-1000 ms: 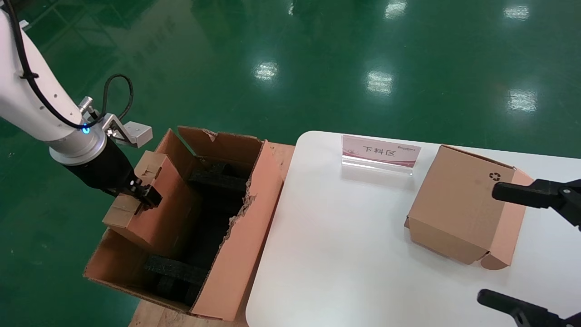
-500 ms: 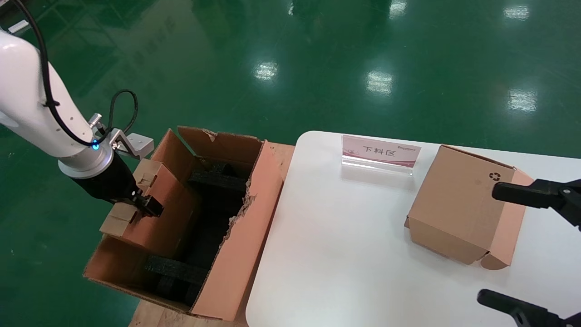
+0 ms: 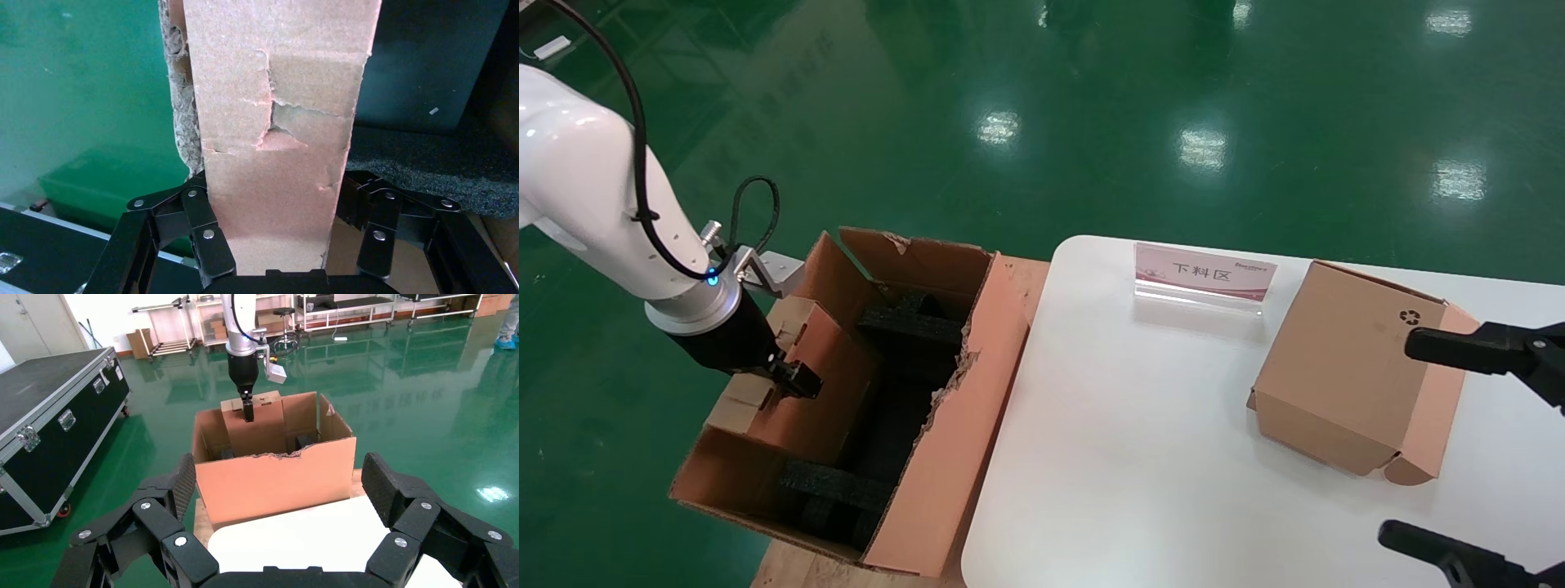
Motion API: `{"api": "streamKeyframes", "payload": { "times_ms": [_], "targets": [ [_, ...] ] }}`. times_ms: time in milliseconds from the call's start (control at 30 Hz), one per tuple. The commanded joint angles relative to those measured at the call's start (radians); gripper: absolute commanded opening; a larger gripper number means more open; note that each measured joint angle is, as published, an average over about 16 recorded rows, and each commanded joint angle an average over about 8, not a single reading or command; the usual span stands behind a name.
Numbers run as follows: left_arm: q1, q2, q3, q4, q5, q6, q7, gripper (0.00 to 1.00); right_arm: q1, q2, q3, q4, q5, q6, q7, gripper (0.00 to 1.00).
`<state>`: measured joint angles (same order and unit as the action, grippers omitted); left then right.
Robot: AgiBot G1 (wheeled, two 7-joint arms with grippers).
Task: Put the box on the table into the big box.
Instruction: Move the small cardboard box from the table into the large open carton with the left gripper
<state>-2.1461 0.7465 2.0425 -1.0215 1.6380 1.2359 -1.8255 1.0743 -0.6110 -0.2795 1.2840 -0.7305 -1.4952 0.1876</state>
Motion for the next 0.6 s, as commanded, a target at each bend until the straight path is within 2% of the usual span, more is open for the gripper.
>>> {"api": "streamKeyframes", "payload": {
  "times_ms": [33, 67, 600],
  "targets": [
    [0.006, 0.003, 0.0, -0.003, 0.004, -0.003, -0.011, 0.96, 0.0, 0.0, 0.0, 0.0, 0.0, 0.0, 0.0, 1.0],
    [0.007, 0.004, 0.001, -0.004, 0.006, -0.003, -0.015, 1.0, 0.0, 0.0, 0.0, 0.0, 0.0, 0.0, 0.0, 1.0],
    [0.017, 0.009, 0.002, -0.01, 0.014, -0.007, -0.035, 1.0, 0.0, 0.0, 0.0, 0.0, 0.0, 0.0, 0.0, 1.0]
  ]
}}
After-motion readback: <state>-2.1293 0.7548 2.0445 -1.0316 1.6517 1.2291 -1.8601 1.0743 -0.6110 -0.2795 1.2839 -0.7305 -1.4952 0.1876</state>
